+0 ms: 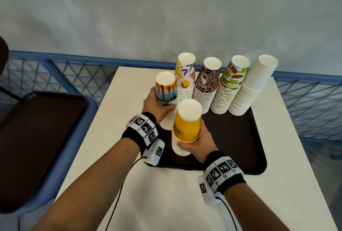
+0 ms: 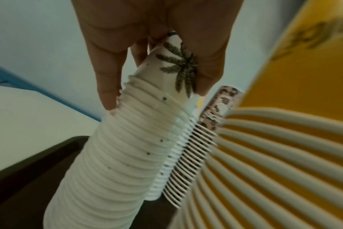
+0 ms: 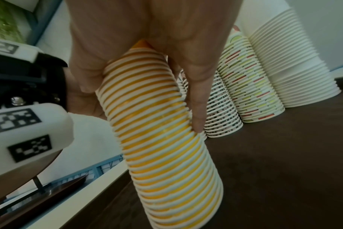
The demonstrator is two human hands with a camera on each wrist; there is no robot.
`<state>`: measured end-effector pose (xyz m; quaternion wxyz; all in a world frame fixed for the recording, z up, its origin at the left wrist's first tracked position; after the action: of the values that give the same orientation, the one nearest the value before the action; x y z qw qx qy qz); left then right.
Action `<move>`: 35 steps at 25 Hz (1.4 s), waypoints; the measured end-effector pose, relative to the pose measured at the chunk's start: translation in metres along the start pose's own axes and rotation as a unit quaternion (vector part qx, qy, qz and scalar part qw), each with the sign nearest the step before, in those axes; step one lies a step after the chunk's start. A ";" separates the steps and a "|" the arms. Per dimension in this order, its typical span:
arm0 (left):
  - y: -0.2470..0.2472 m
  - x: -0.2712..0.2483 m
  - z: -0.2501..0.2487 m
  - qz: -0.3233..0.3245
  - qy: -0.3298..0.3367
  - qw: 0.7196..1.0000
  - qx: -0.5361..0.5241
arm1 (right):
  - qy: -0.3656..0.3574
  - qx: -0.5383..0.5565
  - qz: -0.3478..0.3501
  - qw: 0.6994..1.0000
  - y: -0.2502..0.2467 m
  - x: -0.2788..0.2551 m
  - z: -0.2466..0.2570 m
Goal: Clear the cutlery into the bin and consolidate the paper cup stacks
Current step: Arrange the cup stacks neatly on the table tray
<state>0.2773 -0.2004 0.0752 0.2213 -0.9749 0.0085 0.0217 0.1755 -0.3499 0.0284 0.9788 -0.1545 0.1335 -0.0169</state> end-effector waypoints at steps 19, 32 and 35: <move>-0.017 0.082 0.029 0.059 -0.044 0.996 0.041 | -0.002 -0.013 0.037 0.999 0.011 0.045 0.009; -0.033 -0.015 0.037 0.070 -0.028 0.992 -0.102 | -0.060 -0.079 0.020 0.995 0.056 0.076 0.033; -0.037 -0.003 0.040 0.054 -0.021 0.994 -0.096 | -0.061 -0.072 0.013 0.995 0.059 0.082 0.035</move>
<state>0.2742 -0.1494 0.0554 0.1255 -0.9891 0.0545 0.0544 0.2634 -0.2896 0.0218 0.9716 -0.2235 0.0759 0.0149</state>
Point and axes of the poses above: each hand's wrist, its own x-axis towards the middle knuckle, its own y-axis out of the palm, z = x × y, the point moved 2 cm from there along x, towards the middle knuckle, and after that the axes turned 3 degrees about y, right-handed, at the moved point
